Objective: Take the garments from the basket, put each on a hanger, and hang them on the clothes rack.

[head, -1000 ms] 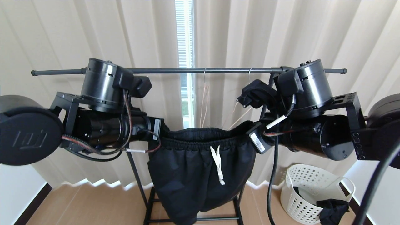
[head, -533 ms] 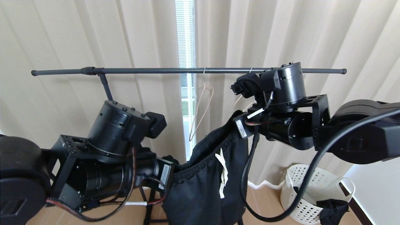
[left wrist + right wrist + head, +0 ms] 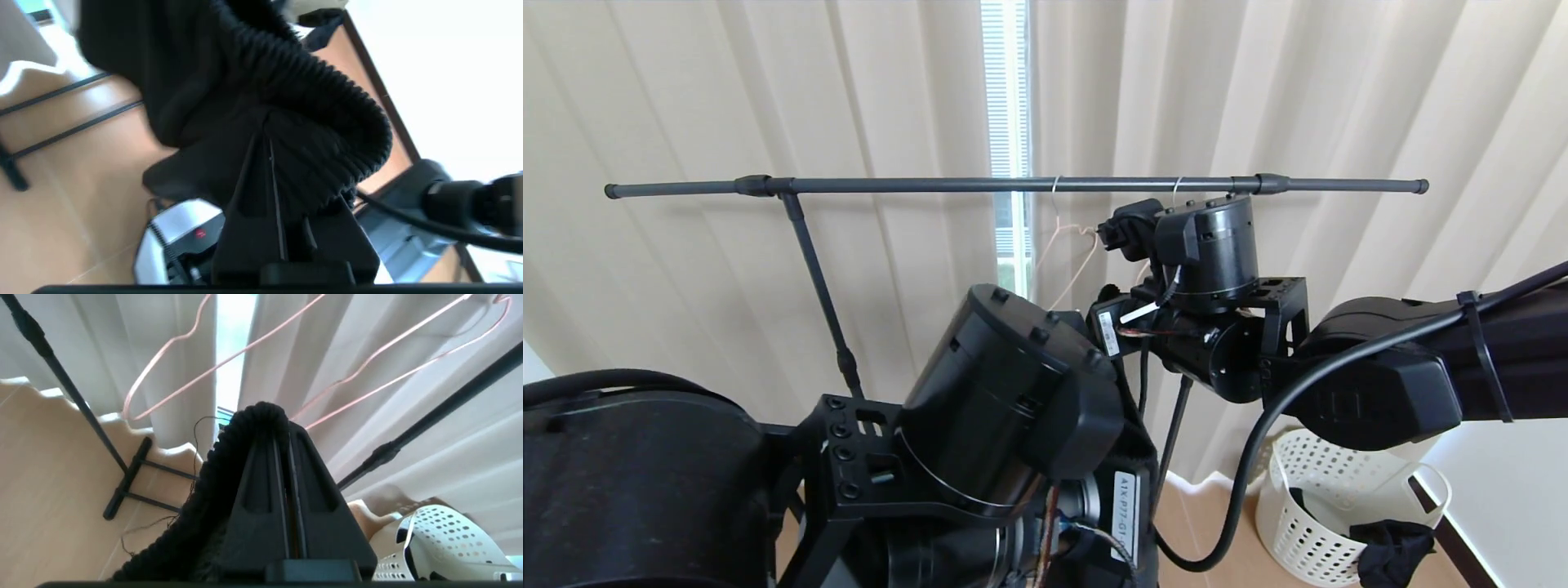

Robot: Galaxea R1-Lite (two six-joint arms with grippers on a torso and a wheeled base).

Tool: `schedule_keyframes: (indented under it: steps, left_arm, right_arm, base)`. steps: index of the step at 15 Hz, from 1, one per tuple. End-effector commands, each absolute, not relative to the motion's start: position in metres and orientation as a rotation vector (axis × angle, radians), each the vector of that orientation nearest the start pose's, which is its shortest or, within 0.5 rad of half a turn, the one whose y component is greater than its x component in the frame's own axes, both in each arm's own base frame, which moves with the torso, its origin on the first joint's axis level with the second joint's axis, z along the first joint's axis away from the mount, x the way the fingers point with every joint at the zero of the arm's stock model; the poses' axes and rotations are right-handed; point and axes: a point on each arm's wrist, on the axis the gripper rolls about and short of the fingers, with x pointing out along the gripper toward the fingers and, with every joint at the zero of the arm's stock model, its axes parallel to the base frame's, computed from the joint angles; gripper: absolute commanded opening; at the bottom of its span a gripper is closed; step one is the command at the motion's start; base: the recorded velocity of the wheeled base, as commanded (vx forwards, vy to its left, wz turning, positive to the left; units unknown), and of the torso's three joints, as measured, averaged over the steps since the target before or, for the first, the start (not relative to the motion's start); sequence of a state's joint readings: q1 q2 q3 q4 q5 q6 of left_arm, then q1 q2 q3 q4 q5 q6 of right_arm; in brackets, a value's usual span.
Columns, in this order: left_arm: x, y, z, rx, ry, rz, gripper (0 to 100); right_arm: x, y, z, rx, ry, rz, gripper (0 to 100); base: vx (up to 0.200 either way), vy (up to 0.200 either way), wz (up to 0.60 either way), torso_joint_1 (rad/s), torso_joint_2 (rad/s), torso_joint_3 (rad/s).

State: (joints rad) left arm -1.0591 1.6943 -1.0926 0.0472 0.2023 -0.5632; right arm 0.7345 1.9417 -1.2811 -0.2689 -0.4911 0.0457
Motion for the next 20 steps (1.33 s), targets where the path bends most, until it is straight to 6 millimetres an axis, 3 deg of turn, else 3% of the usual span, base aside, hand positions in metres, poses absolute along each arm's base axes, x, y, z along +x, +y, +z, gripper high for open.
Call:
schedule_keyframes:
  steps: [1,3,6,8,11,14,17,20]
  left_arm:
    - [0.151,-0.274,0.196,-0.115,0.750,-0.650,0]
    - [0.155,-0.270,0.191,-0.098,0.748,-0.601,0]
    - [0.178,-0.250,0.181,-0.088,0.747,-0.471,0]
    - [0.209,-0.224,0.177,-0.108,0.719,-0.305,0]
    - [0.259,-0.200,0.191,-0.133,0.621,-0.199,0]
    - [0.301,-0.198,0.205,-0.148,0.526,-0.161,0]
    - [0.317,-0.207,0.214,-0.171,0.482,-0.167,0]
    - [0.320,-0.212,0.217,-0.226,0.455,-0.167,0]
  right_arm:
    - [0.292,0.251,0.194,-0.181,0.326,0.233,0]
    - [0.291,0.250,0.197,-0.176,0.319,0.232,0]
    - [0.293,0.239,0.208,-0.158,0.297,0.210,0]
    - [0.296,0.225,0.219,-0.144,0.280,0.177,0]
    - [0.296,0.211,0.230,-0.138,0.257,0.146,0]
    - [0.286,0.194,0.244,-0.126,0.232,0.119,0]
    - [0.260,0.174,0.260,-0.188,0.196,0.099,0]
    - [0.239,0.181,0.234,-0.256,0.260,0.129,0]
  base:
    - [0.000,0.000,0.00,0.000,0.00,0.000]
    - [0.000,0.000,0.00,0.000,0.00,0.000]
    - [0.000,0.000,0.00,0.000,0.00,0.000]
    - [0.000,0.000,0.00,0.000,0.00,0.000]
    - [0.000,0.000,0.00,0.000,0.00,0.000]
    - [0.000,0.000,0.00,0.000,0.00,0.000]
    - [0.000,0.000,0.00,0.000,0.00,0.000]
    - [0.000,0.000,0.00,0.000,0.00,0.000]
